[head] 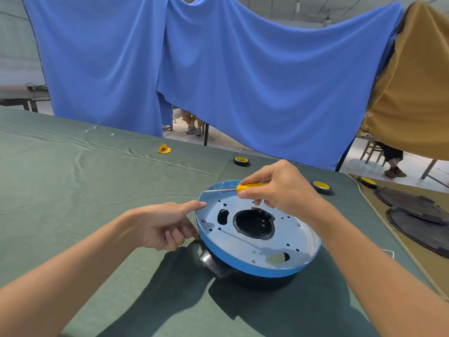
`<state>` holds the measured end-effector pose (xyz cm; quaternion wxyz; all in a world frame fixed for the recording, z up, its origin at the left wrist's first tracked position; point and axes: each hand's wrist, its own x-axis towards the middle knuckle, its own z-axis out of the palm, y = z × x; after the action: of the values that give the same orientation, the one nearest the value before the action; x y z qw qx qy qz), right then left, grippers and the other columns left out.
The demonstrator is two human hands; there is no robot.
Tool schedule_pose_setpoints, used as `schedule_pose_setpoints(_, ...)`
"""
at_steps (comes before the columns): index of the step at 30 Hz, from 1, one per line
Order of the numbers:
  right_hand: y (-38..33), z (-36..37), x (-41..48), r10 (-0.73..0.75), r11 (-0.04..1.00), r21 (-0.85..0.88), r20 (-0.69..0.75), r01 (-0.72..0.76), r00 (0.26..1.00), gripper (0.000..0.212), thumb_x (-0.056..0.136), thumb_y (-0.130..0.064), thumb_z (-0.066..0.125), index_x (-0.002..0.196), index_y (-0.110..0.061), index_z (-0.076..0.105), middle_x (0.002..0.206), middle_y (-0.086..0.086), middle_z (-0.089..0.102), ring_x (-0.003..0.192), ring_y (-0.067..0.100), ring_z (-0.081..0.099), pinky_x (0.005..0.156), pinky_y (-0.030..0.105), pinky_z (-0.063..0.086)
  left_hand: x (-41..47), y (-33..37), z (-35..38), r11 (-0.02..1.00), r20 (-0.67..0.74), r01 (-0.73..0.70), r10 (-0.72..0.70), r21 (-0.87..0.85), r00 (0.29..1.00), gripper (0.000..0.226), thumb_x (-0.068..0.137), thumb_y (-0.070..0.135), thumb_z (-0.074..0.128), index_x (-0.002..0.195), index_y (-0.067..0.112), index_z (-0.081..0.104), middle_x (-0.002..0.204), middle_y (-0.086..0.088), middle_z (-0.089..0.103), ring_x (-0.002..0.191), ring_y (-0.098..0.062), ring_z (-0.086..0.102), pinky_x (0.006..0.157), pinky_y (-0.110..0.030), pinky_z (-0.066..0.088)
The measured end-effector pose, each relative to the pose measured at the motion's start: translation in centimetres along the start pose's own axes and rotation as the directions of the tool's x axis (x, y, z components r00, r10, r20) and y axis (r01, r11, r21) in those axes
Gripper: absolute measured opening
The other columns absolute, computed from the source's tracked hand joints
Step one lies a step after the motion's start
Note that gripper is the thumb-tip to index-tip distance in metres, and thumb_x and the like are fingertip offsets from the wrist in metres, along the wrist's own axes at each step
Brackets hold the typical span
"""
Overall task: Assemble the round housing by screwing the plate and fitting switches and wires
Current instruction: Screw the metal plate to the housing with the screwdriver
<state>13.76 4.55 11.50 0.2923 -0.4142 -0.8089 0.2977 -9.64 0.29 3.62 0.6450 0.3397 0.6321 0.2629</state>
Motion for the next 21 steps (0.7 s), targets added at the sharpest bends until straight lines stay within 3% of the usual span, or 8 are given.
schedule_pose_setpoints(2, -0.1, 0.2, 0.4, -0.016, 0.998, 0.061, -0.061, 0.020, 0.998, 0.014, 0.069, -0.021, 0.087, 0.077, -0.017, 0.077, 0.054, -0.003, 0.064, 0.044, 0.005, 0.053, 0.045, 0.014, 0.038, 0.0, 0.0, -0.1, 1.000, -0.012, -0.012, 0.012, 0.020, 1.000, 0.064, 0.086, 0.062, 0.061, 0.094, -0.001, 0.067, 0.055, 0.002, 0.036, 0.040, -0.007, 0.026, 0.031, -0.016, 0.027)
schedule_pose_setpoints(5, -0.3, 0.6, 1.0, -0.022, 0.994, 0.099, -0.135, 0.036, 0.991, 0.029, 0.066, -0.020, 0.089, 0.087, -0.018, 0.069, 0.073, 0.002, 0.068, 0.059, 0.012, 0.062, 0.051, 0.021, 0.043, -0.1, -0.2, -0.2, 0.998, -0.036, -0.045, 0.046, 0.049, 0.998, 0.059, 0.086, 0.059, 0.063, 0.097, 0.001, 0.069, 0.057, 0.000, 0.043, 0.040, -0.008, 0.029, 0.033, -0.016, 0.028)
schedule_pose_setpoints(9, -0.7, 1.7, 1.7, -0.071, 0.996, 0.051, -0.099, 0.076, 0.993, 0.042, 0.073, -0.016, 0.083, 0.104, -0.022, 0.055, 0.086, -0.002, 0.069, 0.068, 0.010, 0.060, 0.056, 0.023, 0.045, -0.2, -0.4, -0.3, 0.992, -0.058, -0.117, 0.120, 0.055, 0.991, 0.060, 0.083, 0.059, 0.067, 0.106, 0.003, 0.069, 0.060, -0.002, 0.050, 0.042, -0.009, 0.033, 0.035, -0.017, 0.029)
schedule_pose_setpoints(15, -1.3, 2.2, 2.4, -0.146, 0.987, -0.088, -0.112, 0.136, 0.983, 0.032, 0.086, -0.019, 0.069, 0.107, -0.026, 0.046, 0.082, -0.003, 0.063, 0.068, 0.011, 0.055, 0.059, 0.024, 0.048, 0.6, -2.0, -0.3, 0.985, -0.019, -0.164, 0.163, -0.050, 0.986, 0.071, 0.072, 0.070, 0.068, 0.102, 0.006, 0.069, 0.063, -0.003, 0.054, 0.043, -0.010, 0.038, 0.035, -0.017, 0.029)
schedule_pose_setpoints(21, -2.0, 3.2, 2.2, -0.249, 0.954, -0.177, -0.012, 0.243, 0.968, 0.024, 0.091, -0.020, 0.065, 0.107, -0.022, 0.046, 0.089, 0.011, 0.061, 0.074, 0.025, 0.057, 0.060, 0.022, 0.045, 1.4, -3.0, 0.2, 0.966, -0.127, -0.246, 0.235, -0.076, 0.964, 0.075, 0.066, 0.074, 0.071, 0.104, 0.010, 0.069, 0.062, 0.000, 0.056, 0.044, -0.010, 0.045, 0.035, -0.016, 0.025)
